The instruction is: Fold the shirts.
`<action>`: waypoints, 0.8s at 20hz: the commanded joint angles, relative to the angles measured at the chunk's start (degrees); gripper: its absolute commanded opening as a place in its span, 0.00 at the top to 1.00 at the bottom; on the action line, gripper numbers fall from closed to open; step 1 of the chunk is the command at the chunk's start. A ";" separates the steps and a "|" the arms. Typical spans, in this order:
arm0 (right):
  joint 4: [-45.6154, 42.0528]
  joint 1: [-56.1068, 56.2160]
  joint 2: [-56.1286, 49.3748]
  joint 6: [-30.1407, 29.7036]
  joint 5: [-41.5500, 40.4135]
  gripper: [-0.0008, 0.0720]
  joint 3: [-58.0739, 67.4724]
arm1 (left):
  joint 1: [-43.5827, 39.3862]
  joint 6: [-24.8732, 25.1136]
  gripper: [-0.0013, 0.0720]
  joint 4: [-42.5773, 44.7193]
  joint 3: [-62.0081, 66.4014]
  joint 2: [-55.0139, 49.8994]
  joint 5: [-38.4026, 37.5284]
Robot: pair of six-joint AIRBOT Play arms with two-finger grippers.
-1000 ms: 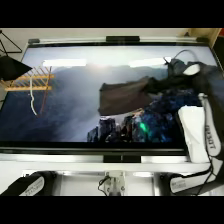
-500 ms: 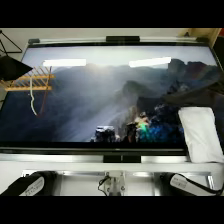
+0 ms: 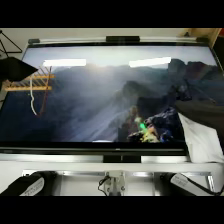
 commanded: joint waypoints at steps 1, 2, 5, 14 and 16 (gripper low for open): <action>-11.74 -1.73 3.39 2.10 3.32 0.88 -6.58 | -2.29 0.63 0.94 0.04 0.00 -0.02 0.00; -11.78 -2.93 4.74 2.12 2.89 0.88 -10.10 | -2.56 0.66 0.94 0.04 0.00 -0.02 0.00; -12.07 -7.45 7.91 2.69 -0.02 0.88 -21.90 | -2.82 0.63 0.94 0.04 0.00 -0.04 0.02; -9.44 -10.64 8.59 1.62 -10.88 0.20 -23.47 | -2.89 0.61 0.94 0.24 0.02 -1.97 1.31; -5.14 -6.43 8.59 -1.03 -15.43 0.20 -14.40 | -4.17 0.55 0.94 3.56 0.09 -3.85 1.29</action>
